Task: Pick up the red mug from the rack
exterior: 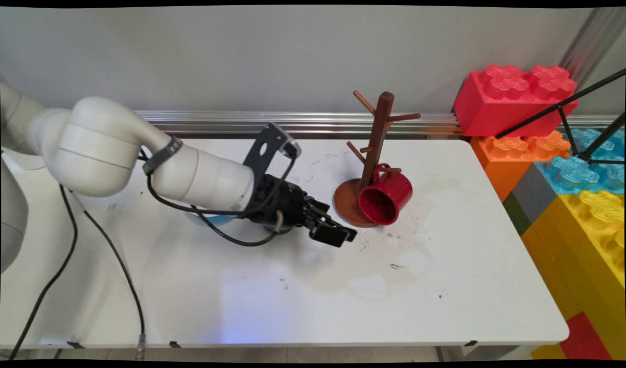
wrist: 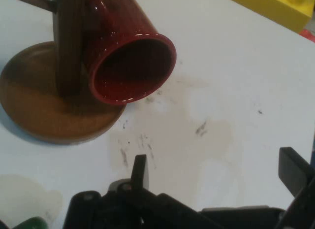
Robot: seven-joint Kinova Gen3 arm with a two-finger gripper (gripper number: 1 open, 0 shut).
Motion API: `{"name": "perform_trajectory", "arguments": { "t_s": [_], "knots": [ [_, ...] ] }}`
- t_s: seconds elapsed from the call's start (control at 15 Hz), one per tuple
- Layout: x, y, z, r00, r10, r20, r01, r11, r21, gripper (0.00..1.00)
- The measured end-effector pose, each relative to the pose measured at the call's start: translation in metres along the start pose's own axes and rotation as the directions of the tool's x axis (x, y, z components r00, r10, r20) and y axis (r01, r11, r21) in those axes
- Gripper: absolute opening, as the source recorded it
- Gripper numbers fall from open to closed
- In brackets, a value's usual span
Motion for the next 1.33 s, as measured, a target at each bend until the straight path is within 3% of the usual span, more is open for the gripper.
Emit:
{"name": "perform_trajectory", "arguments": {
  "t_s": [0.67, 1.33],
  "knots": [
    [0.003, 0.035, 0.037, 0.994, -0.093, -0.063, 0.099, 0.99, 0.104, 1.0],
    [0.0, 0.057, 0.072, 0.986, -0.129, -0.109, 0.148, 0.972, 0.182, 1.0]
  ]
}}
